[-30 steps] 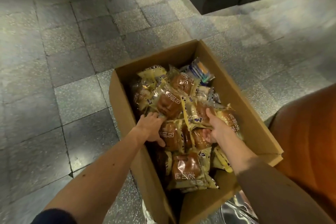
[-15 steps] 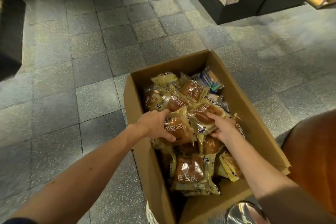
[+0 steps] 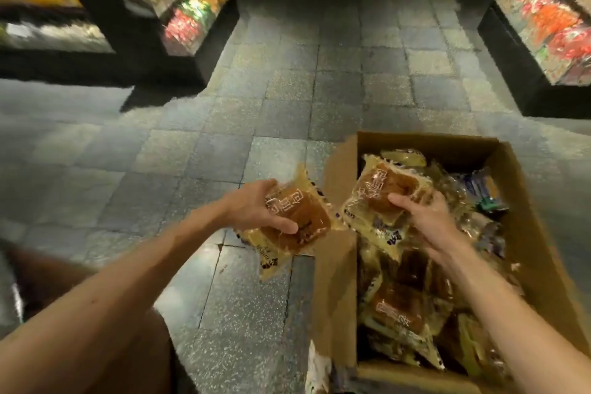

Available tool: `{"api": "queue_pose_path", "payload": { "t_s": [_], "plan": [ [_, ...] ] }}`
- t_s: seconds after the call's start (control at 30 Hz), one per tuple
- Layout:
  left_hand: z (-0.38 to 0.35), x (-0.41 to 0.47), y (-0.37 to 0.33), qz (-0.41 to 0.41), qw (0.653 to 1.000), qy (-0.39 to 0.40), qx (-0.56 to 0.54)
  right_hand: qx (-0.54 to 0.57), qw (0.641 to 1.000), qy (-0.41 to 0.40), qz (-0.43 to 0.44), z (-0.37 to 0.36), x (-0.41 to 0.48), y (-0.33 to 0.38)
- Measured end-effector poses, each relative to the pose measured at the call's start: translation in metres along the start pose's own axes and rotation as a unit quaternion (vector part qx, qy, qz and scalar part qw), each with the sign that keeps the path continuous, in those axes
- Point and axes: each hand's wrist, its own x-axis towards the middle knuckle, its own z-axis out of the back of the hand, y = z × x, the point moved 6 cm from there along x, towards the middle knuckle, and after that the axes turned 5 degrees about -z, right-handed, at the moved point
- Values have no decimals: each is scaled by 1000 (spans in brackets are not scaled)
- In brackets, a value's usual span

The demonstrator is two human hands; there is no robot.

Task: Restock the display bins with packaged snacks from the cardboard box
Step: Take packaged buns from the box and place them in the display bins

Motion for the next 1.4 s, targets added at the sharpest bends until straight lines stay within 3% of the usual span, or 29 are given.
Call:
{"api": "queue_pose_path", "payload": {
  "t_s": [0.13,0.3,0.4,0.53,0.7,0.77,0.9,1.1,1.27,1.4],
  "plan": [
    [28,-138,57,40,984,-104,-136,-103,986,116,67,-114,-50,6],
    [15,-344,108,33,905,-269,-328,-143,944,286,81,-272,-171,-36],
    [-23,-465,154,30,831,-374,-411,-156,901,401,47,-357,-263,-86],
    [-93,-615,198,55,692,-512,-506,-184,839,511,39,-447,-388,-150],
    [-170,-753,221,61,606,-595,-524,-244,753,611,20,-527,-510,-229],
    [-196,-791,232,82,589,-614,-519,-270,723,635,24,-551,-551,-254],
    [-231,-833,248,127,598,-630,-478,-305,693,651,39,-583,-605,-296],
    [-258,-887,274,254,548,-661,-444,-360,629,689,29,-643,-653,-362],
    [-242,-950,306,347,472,-705,-400,-386,610,691,-6,-708,-663,-394],
    [-206,-1004,325,407,474,-718,-308,-378,603,702,2,-755,-678,-398]
  ]
}}
